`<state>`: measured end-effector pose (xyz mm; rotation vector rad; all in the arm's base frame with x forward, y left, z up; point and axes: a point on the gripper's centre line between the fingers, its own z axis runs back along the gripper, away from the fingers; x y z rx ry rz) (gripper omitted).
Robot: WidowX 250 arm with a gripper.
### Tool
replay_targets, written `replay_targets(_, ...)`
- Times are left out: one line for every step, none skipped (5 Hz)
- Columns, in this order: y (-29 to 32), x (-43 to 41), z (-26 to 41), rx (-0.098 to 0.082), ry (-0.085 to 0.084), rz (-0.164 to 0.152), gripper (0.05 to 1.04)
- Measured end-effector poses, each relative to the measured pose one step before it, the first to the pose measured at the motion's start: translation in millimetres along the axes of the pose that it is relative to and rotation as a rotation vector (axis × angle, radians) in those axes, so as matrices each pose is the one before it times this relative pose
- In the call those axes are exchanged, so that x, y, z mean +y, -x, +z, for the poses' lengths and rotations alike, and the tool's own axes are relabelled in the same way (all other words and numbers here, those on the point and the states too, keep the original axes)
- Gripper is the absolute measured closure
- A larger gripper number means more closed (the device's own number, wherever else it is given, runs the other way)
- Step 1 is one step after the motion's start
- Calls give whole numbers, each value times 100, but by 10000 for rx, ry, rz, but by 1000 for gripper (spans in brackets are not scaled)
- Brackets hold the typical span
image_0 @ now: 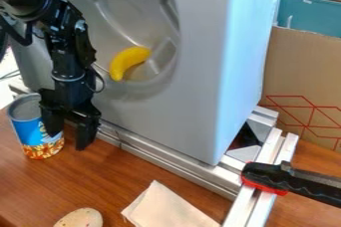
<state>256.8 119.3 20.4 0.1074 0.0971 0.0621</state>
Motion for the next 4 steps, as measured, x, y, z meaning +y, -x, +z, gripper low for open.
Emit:
replay_targets(2051,-1893,841,42,867,-686,83)
replay_targets(3006,-1957,1158,41,382,-181,83)
replay_targets(2619,-1216,183,699,-258,-17,83)
replay_targets(2147,-864,530,682,-472,283,83)
